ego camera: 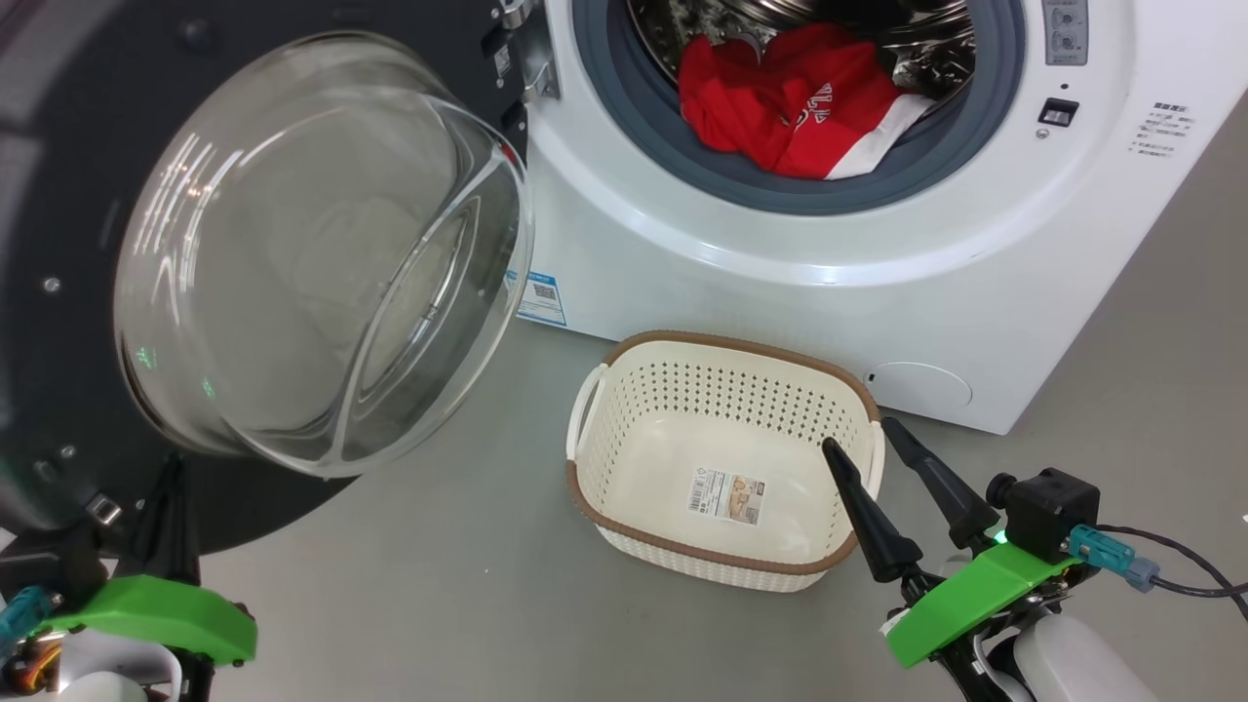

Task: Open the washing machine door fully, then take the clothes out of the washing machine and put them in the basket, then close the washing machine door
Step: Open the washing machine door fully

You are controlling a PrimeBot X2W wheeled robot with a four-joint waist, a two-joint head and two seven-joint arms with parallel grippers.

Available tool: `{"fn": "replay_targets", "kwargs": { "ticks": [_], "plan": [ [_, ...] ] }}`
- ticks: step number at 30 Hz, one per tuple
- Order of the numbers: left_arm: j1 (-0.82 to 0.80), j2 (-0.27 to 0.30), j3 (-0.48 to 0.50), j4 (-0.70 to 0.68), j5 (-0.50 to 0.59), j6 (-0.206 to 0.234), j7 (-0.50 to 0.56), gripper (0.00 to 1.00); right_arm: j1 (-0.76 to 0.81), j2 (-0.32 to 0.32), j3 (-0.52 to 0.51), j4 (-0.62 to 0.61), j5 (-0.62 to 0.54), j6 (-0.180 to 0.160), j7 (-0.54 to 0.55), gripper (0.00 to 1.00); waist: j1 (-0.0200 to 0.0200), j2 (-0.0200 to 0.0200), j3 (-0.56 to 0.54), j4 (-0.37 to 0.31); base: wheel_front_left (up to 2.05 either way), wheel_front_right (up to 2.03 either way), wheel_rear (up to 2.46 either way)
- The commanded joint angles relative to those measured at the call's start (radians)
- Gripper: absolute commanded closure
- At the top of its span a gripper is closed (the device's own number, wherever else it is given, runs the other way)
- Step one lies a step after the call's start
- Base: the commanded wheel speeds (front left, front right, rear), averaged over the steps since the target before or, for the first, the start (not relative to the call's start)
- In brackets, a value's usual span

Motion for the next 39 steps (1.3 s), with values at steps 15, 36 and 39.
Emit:
{"fn": "replay_targets", "kwargs": {
  "ticks": [15, 36, 39],
  "plan": [
    [0.096, 0.02, 0.027, -0.256, -0.001, 0.088, 0.027, 0.0, -0.021, 0.005, 0.015, -0.031, 0.002, 0.002, -0.012, 0.0, 0.0, 0.0, -0.009, -0.071, 0.0, 0.0, 0.0],
    [0.133, -0.008, -0.007, -0.353, 0.007, 0.125, 0.029, 0.0, -0.025, -0.002, 0.017, -0.036, 0.003, 0.002, -0.012, 0.0, 0.0, 0.0, -0.014, -0.195, 0.0, 0.0, 0.0],
    [0.134, -0.012, -0.01, -0.351, 0.008, 0.126, 0.024, 0.0, -0.026, -0.006, 0.019, -0.036, 0.002, 0.002, -0.012, 0.0, 0.0, 0.0, -0.016, -0.214, 0.0, 0.0, 0.0]
  ]
}}
